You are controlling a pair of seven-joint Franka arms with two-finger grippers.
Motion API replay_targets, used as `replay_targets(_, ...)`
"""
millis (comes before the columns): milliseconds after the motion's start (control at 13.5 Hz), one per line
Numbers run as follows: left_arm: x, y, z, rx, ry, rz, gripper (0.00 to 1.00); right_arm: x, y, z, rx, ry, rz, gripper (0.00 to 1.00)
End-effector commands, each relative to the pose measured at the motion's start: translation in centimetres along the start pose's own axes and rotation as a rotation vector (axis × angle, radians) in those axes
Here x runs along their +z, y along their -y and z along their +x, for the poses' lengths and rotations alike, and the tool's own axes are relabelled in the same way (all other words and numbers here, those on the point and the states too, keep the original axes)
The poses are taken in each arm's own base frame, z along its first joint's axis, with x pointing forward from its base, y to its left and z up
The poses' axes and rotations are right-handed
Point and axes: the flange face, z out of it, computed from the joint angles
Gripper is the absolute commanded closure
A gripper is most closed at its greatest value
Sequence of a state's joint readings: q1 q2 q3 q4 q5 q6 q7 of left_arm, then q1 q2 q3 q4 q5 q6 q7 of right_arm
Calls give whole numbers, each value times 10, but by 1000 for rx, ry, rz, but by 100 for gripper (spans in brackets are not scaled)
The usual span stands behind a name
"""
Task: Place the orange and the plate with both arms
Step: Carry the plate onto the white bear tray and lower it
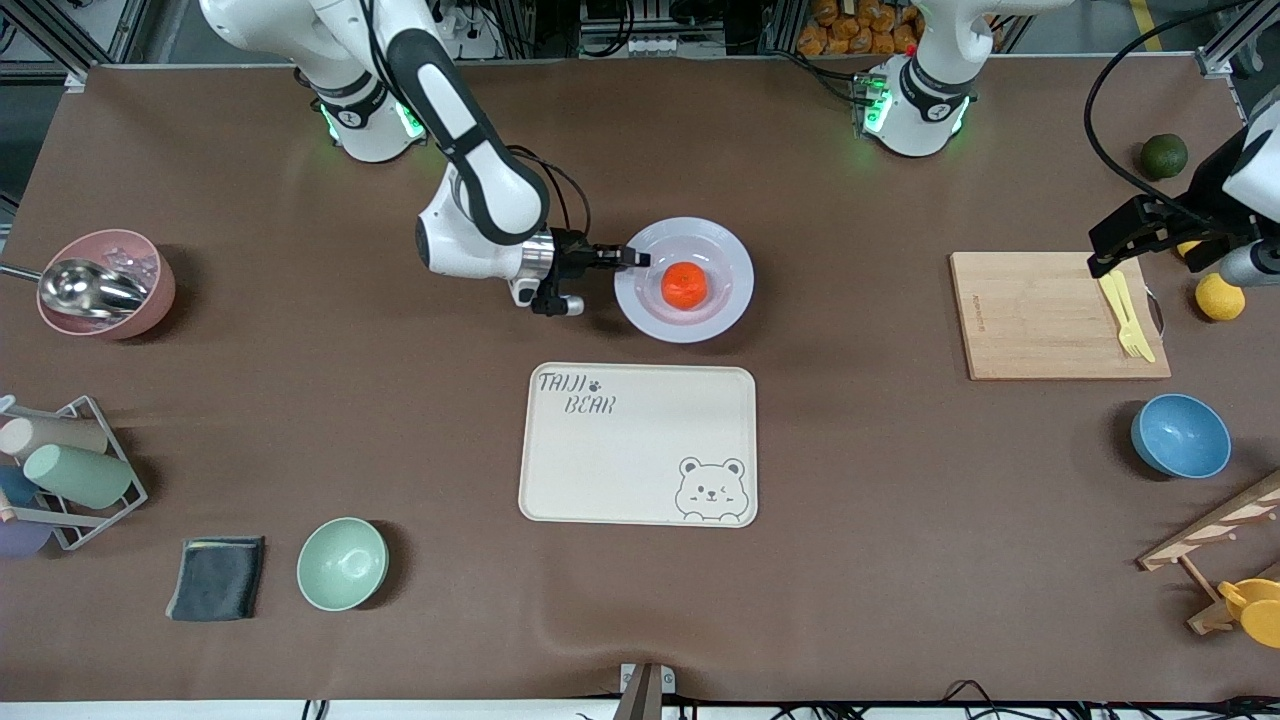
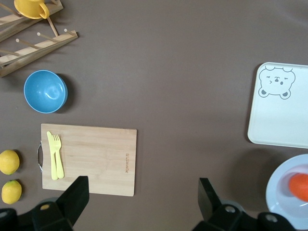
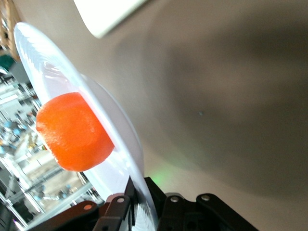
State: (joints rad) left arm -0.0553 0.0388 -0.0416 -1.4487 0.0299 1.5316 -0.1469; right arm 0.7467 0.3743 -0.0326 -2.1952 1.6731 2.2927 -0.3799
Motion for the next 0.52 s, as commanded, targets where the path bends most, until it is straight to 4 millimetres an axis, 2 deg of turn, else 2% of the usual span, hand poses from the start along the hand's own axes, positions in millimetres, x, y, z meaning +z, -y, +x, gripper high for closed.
replay_targets(0,-4,5,-3,11,-20,13,0,-46,10,35,68,-81,86,100)
replay_targets(222,-2,6,2,6,-33,5,0,-88,13,81,102,-172,143,100)
replay_targets(370,-2,5,2,-6,-33,-17,0,-104,12,98,114,-210,159,100)
replay_targets(444,-1,8,2,-11,-32,-16,0,-108,11,114,119,-234,164,100)
